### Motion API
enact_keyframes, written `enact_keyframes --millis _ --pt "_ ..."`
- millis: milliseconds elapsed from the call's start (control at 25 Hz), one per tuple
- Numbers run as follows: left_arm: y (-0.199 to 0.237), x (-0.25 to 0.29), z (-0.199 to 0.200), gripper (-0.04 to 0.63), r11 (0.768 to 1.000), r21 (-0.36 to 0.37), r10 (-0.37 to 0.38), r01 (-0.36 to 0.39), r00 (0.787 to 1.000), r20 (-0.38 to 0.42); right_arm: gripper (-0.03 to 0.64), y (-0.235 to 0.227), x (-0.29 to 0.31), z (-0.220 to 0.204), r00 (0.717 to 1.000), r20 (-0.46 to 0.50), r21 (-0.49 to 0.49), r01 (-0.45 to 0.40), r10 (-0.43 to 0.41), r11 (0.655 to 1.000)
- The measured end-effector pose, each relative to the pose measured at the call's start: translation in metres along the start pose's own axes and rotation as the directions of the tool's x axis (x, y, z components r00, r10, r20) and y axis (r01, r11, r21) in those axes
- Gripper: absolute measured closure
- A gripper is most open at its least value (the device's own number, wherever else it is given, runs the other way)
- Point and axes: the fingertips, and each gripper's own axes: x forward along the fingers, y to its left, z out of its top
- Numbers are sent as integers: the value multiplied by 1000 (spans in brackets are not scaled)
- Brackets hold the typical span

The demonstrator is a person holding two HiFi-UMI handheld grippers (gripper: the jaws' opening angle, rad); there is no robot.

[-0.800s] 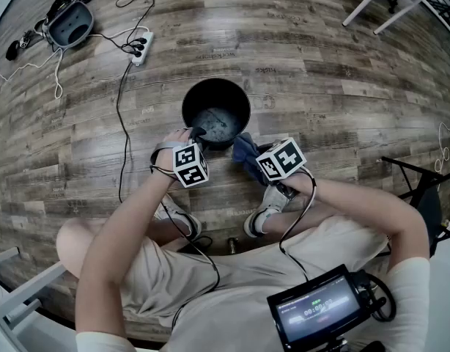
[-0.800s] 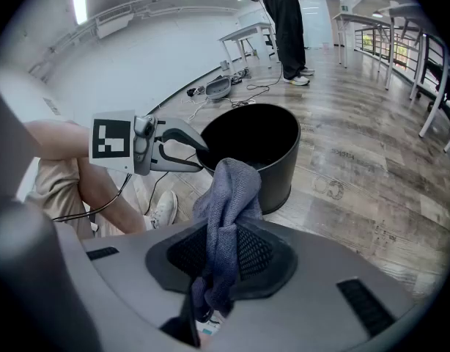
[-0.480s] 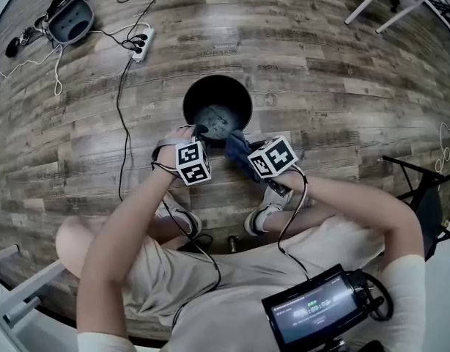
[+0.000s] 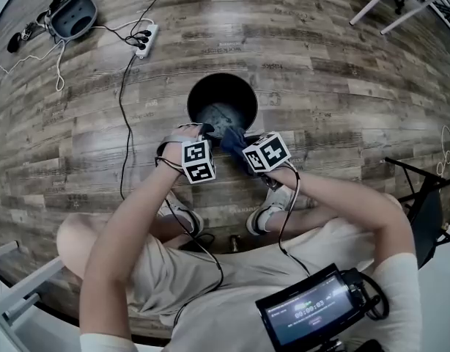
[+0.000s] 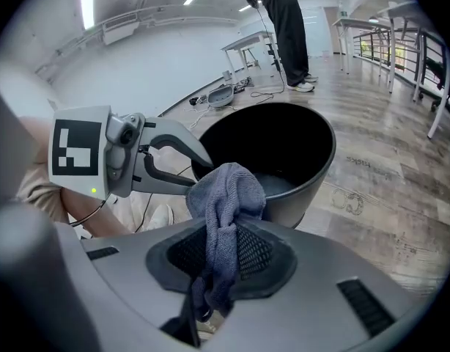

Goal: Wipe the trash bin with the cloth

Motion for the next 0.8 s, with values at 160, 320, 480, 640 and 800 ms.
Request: enact_keyframes --millis 160,320,480,640,800 --pt "0 0 -1 462 1000 9 -5 5 1000 11 537 -2 13 3 1000 11 -12 2 -2 1000" --pt "-1 0 -2 463 1000 17 -3 2 1000 18 537 -8 28 -4 1000 -5 -27 20 -20 999" --pt "0 -1 -2 463 1000 15 -1 1 1000 24 537 -13 47 -15 1000 -19 -38 24 -25 999" --pt "-1 0 -1 463 1000 15 -4 4 1000 25 537 -21 70 -29 1000 13 -18 21 -20 1000" --pt "0 0 -1 463 1000 17 1 -1 1000 28 537 -31 94 -42 999 27 -26 37 -37 999"
